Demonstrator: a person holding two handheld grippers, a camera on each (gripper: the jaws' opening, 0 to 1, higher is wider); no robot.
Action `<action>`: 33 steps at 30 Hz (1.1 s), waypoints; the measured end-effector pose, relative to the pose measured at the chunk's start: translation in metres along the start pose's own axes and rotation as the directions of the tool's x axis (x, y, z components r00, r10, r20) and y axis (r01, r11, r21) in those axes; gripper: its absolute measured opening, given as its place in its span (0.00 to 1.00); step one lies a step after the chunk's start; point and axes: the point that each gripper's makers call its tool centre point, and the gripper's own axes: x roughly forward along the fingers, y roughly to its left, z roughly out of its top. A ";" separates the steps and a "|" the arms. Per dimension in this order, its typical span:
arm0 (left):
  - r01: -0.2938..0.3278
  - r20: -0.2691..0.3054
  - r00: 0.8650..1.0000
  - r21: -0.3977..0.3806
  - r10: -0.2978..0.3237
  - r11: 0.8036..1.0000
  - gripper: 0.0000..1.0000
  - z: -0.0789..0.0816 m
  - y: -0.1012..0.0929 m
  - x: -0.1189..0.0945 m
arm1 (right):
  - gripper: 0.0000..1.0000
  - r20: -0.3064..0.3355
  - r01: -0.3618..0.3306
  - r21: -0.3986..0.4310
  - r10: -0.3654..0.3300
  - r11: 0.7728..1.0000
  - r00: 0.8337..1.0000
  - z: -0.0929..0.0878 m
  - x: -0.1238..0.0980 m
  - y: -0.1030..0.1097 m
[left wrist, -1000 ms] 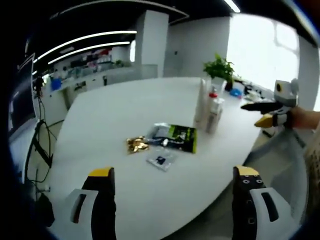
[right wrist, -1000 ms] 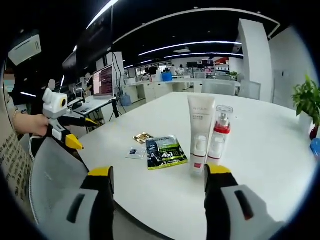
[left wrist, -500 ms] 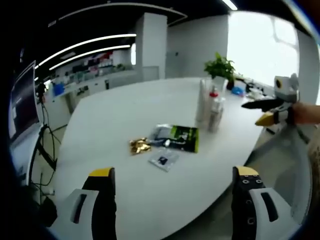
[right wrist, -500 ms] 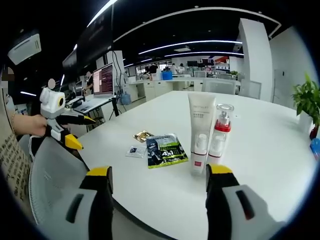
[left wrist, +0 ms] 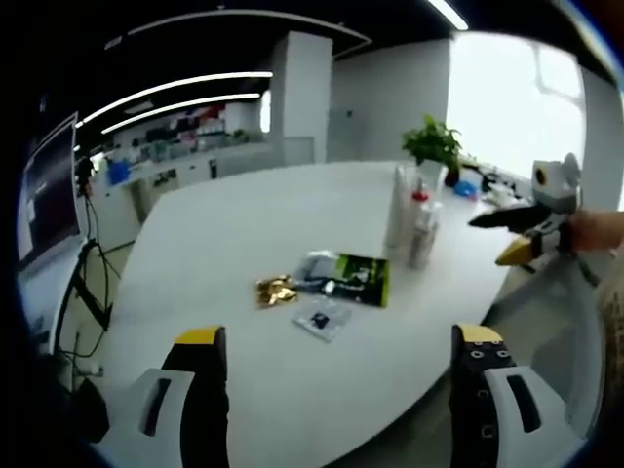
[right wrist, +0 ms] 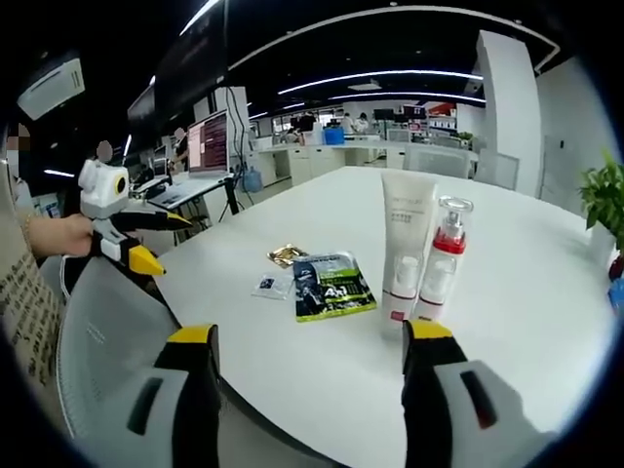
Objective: Arrange the skincare products in the storage area until every visible bottle or jar stands upright without overlapping.
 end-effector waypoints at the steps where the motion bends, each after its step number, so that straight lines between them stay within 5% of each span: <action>1: 0.000 0.004 1.000 -0.003 0.000 1.000 0.92 0.001 0.000 0.000 | 0.77 -0.006 -0.012 -0.007 0.012 1.000 1.000 0.001 0.004 0.004; 19: -0.012 0.057 0.998 -0.074 0.017 0.997 0.90 0.008 0.011 -0.005 | 0.80 -0.153 -0.142 -0.147 0.120 0.979 0.981 0.009 0.100 0.030; 33: -0.012 0.072 0.997 -0.101 0.019 0.995 0.90 0.009 0.014 -0.006 | 0.93 -0.265 -0.170 -0.170 0.121 0.971 0.957 0.006 0.161 0.020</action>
